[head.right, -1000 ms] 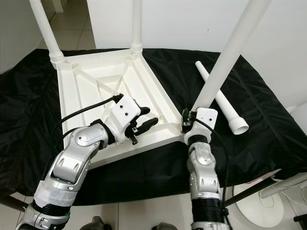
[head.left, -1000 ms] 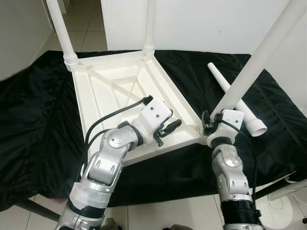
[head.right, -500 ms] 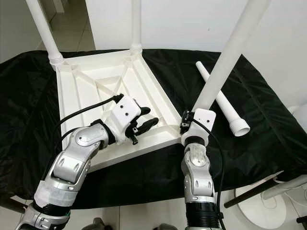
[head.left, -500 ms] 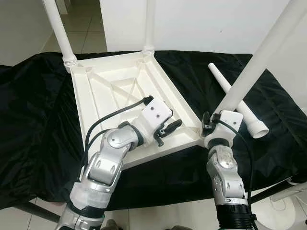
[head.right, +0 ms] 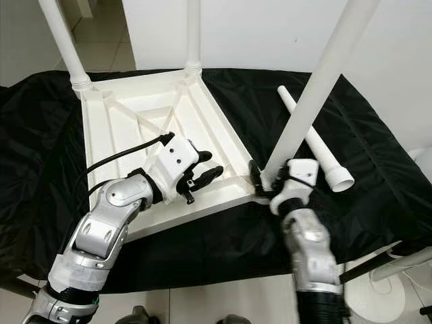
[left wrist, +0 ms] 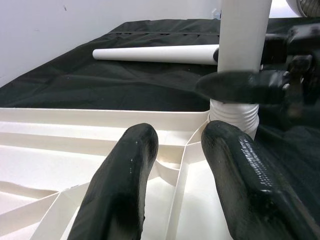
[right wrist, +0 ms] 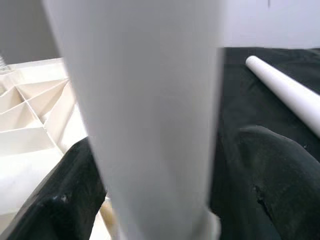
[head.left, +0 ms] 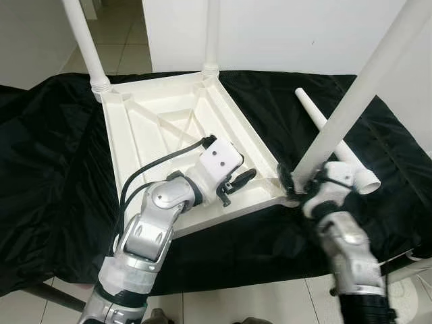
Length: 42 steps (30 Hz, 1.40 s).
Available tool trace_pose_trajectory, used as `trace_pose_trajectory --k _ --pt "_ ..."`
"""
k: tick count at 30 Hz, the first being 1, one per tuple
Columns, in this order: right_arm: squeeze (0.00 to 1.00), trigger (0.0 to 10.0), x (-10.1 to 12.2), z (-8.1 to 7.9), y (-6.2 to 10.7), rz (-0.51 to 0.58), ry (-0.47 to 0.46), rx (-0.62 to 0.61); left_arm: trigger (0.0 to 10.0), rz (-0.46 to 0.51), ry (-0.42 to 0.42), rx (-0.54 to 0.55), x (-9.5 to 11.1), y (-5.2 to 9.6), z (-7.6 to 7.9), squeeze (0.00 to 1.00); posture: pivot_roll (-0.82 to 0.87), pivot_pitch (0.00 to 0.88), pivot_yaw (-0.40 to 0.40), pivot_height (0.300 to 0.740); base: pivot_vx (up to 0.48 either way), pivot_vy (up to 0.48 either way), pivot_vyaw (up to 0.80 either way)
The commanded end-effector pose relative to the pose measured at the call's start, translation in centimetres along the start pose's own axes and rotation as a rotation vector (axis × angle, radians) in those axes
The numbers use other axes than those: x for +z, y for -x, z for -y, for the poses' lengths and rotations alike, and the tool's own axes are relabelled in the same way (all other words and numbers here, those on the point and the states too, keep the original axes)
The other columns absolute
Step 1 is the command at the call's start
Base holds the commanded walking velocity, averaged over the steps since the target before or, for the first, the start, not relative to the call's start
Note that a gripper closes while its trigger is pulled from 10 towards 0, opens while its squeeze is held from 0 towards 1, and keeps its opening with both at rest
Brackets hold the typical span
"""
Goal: Building children table
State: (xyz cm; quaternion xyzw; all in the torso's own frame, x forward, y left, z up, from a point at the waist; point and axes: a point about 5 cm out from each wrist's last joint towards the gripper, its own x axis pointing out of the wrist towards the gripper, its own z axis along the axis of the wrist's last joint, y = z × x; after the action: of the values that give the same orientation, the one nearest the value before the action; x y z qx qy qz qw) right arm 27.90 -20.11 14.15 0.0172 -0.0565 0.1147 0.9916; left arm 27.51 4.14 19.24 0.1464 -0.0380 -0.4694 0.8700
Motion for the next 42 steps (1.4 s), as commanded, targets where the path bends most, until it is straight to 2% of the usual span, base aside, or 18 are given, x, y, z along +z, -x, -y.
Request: trace_pose_trajectory --k 1,6,11,17,18,21,22,23,24,25,28,29,30,31,40,41,42 --pt "0.00 10.0 -0.3 0.3 -0.2 -0.018 0.026 0.098 10.0 0.002 -0.012 0.092 0.2 -0.2 -0.5 0.00 -0.09 0.000 0.006 0.740 0.000 0.000 0.00" --pt "0.00 10.0 -0.5 0.6 -0.3 -0.034 0.065 0.168 10.0 0.003 -0.014 0.091 0.2 -0.2 -0.5 0.00 -0.10 0.000 0.008 0.740 0.000 0.000 0.00" --pt "0.00 10.0 -1.2 1.7 -1.1 -0.096 0.099 0.288 10.0 0.007 -0.019 0.090 0.3 -0.3 -0.7 0.00 -0.10 0.000 0.016 0.740 0.000 0.000 0.00" --pt "0.00 10.0 -1.3 2.3 -1.7 -0.122 0.120 0.333 10.0 0.013 -0.027 0.085 0.4 -0.5 -0.7 0.00 -0.10 0.000 0.019 0.740 0.000 0.000 0.00" --pt "0.00 9.1 -1.5 2.5 -2.2 -0.134 0.133 0.346 10.0 0.016 -0.028 0.083 0.5 -0.5 -0.7 0.00 -0.10 0.000 0.023 0.740 0.000 0.000 0.00" --pt "0.00 8.7 -1.6 2.7 -2.5 -0.142 0.149 0.356 10.0 0.018 -0.028 0.081 0.6 -0.6 -0.8 0.00 -0.10 0.000 0.025 0.740 0.000 0.000 0.00" --pt "0.00 7.1 -1.7 2.8 -2.9 -0.147 0.160 0.367 10.0 0.019 -0.029 0.079 0.6 -0.7 -0.8 0.00 -0.10 0.000 0.027 0.740 0.000 0.000 0.00" --pt "0.00 6.5 -1.7 2.8 -3.1 -0.152 0.165 0.377 10.0 0.020 -0.030 0.078 0.7 -0.8 -0.8 0.00 -0.10 0.000 0.027 0.740 0.000 0.000 0.00" --pt "0.00 6.5 -1.7 2.8 -3.1 -0.152 0.165 0.377 10.0 0.020 -0.030 0.078 0.7 -0.8 -0.8 0.00 -0.10 0.000 0.027 0.740 0.000 0.000 0.00" --pt "0.00 4.7 -1.8 2.8 -3.4 -0.151 0.169 0.392 10.0 0.021 -0.029 0.076 0.7 -0.8 -0.8 0.00 -0.10 0.000 0.029 0.740 0.000 0.000 0.00" --pt "0.00 4.7 -1.8 2.7 -3.5 -0.150 0.169 0.400 10.0 0.020 -0.028 0.075 0.7 -0.8 -0.7 0.00 -0.10 0.000 0.029 0.740 0.000 0.000 0.00" --pt "0.00 3.7 -1.8 2.7 -3.6 -0.148 0.170 0.404 10.0 0.019 -0.028 0.073 0.7 -0.8 -0.7 0.00 -0.10 0.000 0.030 0.740 0.000 0.000 0.00" --pt "0.00 3.7 -1.8 2.7 -3.6 -0.148 0.170 0.404 10.0 0.019 -0.028 0.073 0.7 -0.8 -0.7 0.00 -0.10 0.000 0.030 0.740 0.000 0.000 0.00" --pt "0.00 0.0 -1.9 2.6 -3.7 -0.148 0.172 0.415 10.0 0.018 -0.028 0.069 0.6 -0.8 -0.6 0.00 -0.10 0.000 0.028 0.740 0.000 0.000 0.00" --pt "0.00 0.0 -3.1 2.5 -3.0 -0.174 0.121 0.436 10.0 0.011 -0.026 0.066 0.5 -0.7 -0.3 0.00 -0.10 0.000 0.023 0.740 0.000 0.000 0.00" --pt "0.00 2.5 -3.4 2.5 -2.7 -0.181 0.107 0.428 10.0 0.010 -0.024 0.067 0.5 -0.7 -0.3 0.00 -0.10 0.000 0.022 0.740 0.000 0.000 0.00" --pt "0.00 2.5 -3.7 2.5 -2.6 -0.184 0.100 0.421 10.0 0.009 -0.023 0.068 0.4 -0.7 -0.3 0.00 -0.10 0.000 0.022 0.740 0.000 0.000 0.00"
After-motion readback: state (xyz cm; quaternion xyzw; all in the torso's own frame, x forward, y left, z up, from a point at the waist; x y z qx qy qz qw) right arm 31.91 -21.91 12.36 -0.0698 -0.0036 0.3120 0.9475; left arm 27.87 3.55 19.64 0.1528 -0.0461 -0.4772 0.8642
